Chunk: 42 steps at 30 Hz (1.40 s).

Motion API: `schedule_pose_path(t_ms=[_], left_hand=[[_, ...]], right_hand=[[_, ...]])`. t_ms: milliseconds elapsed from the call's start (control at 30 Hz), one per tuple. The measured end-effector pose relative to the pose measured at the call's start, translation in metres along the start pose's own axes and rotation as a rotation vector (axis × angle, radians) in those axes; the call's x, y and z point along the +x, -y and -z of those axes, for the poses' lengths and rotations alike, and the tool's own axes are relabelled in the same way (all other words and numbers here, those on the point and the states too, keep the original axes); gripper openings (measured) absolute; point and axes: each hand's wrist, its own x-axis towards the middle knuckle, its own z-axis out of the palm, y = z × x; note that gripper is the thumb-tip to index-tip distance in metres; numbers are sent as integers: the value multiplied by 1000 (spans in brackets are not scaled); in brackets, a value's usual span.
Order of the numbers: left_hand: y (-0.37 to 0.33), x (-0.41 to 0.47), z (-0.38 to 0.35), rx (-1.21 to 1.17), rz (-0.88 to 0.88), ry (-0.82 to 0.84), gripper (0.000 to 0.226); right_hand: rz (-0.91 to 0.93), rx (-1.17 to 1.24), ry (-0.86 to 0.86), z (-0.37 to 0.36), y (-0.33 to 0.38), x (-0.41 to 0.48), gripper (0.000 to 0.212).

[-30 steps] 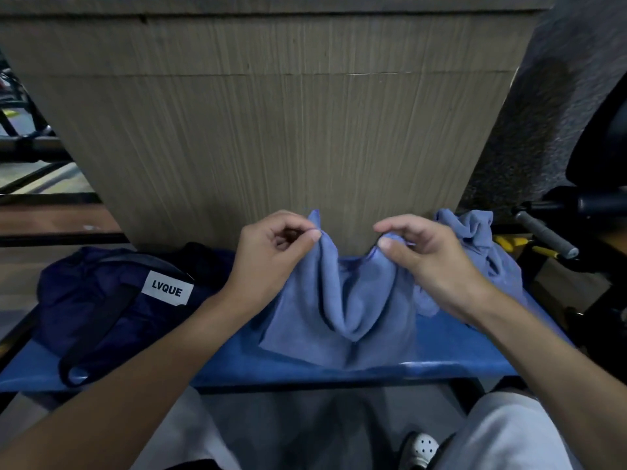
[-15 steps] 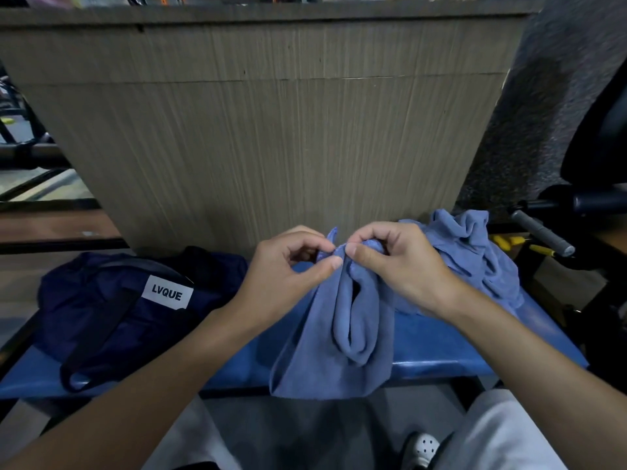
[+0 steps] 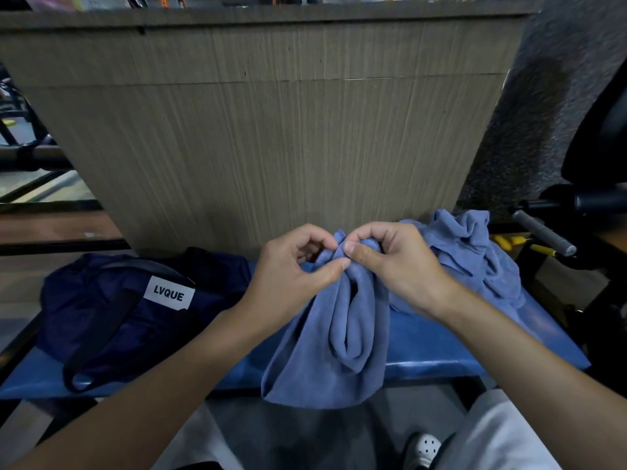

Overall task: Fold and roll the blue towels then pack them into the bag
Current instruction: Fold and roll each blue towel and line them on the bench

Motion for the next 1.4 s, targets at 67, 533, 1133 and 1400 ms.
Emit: schedule_pose_path(t_ms=[67, 533, 1133, 1400], left_hand=[[0, 1, 2, 26, 4, -2, 13], [6, 18, 22, -81, 118, -378, 7], [49, 30, 72, -36, 124, -491, 16], [58, 33, 77, 108, 181, -331, 21]], right_hand=[[-2, 4, -30, 0, 0, 1, 9], [4, -104, -167, 22, -5, 0, 18], [57, -301, -389, 86, -38, -4, 8], [-6, -212, -331, 94, -40, -6, 20]])
